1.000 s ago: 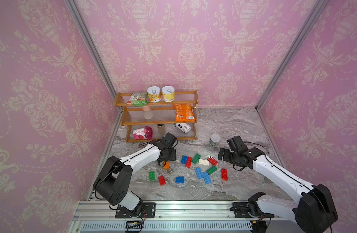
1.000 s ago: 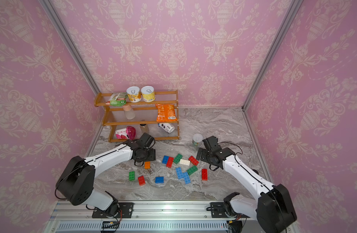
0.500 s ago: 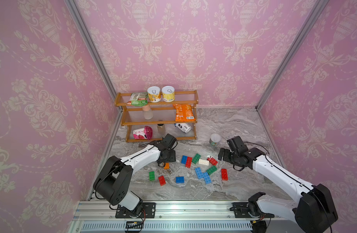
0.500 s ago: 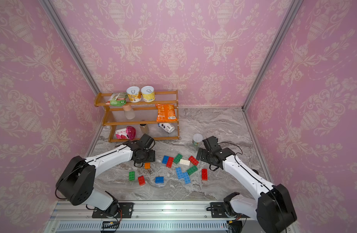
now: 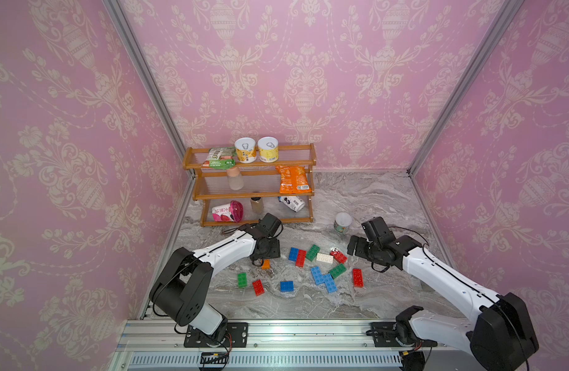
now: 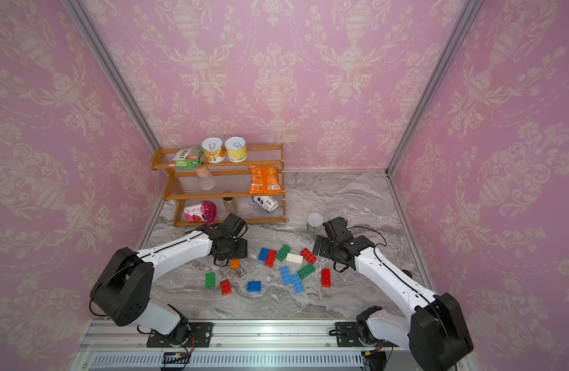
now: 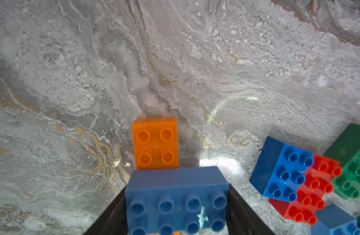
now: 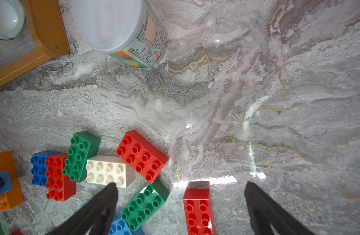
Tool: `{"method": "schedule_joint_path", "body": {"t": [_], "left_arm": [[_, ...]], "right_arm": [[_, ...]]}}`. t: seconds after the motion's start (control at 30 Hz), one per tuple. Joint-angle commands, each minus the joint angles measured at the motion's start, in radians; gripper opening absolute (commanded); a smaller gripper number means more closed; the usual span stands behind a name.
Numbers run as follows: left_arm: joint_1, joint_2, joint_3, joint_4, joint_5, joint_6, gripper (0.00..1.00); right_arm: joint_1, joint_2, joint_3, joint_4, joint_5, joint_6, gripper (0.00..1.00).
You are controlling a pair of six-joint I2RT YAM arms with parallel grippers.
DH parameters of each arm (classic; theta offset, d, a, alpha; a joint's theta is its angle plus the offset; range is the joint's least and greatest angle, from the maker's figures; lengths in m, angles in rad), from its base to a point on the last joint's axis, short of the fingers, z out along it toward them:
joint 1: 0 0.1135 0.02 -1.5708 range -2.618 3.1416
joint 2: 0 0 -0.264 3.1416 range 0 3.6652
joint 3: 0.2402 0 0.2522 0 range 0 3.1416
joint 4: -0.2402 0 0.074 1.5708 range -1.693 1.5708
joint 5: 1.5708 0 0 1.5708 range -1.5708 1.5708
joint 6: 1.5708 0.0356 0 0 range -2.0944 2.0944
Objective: Assemble a rectangle with lego
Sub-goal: Assemble the lego brick with the lego brick.
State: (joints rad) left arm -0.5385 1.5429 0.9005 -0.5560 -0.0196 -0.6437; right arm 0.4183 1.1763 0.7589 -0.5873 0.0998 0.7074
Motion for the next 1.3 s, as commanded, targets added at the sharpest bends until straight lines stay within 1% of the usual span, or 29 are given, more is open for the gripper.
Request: {"method": "schedule_joint_path", "body": {"t": [0.0,0.37,0.7,0.93,1.27], "left_arm": [[0.009,0.028,-0.015,0.005,0.026,0.003,0.00],[0.009,0.052,-0.020,-0.011,0.043,-0.014,0.00],[0.009,0.073,-0.011,-0.106,0.044,-0.026,0.00],[0.009,0.104,-0.004,-0.138,0.054,-0.026,0.00],[0.009,0.111,-0.027,-0.106,0.075,-0.044,0.00]], "right_arm": [[-0.008,0.003,-0.014,0.001,-0.010,0.016,1.00],[-0.008,0.011,-0.006,0.001,-0.012,0.014,1.00],[-0.007,0.008,-0.005,-0.003,-0.009,0.012,1.00],[-0.008,0.005,-0.005,-0.006,-0.004,0.012,1.00],[-0.010,-0.008,-0.019,-0.008,-0.001,0.016,1.00]]}}
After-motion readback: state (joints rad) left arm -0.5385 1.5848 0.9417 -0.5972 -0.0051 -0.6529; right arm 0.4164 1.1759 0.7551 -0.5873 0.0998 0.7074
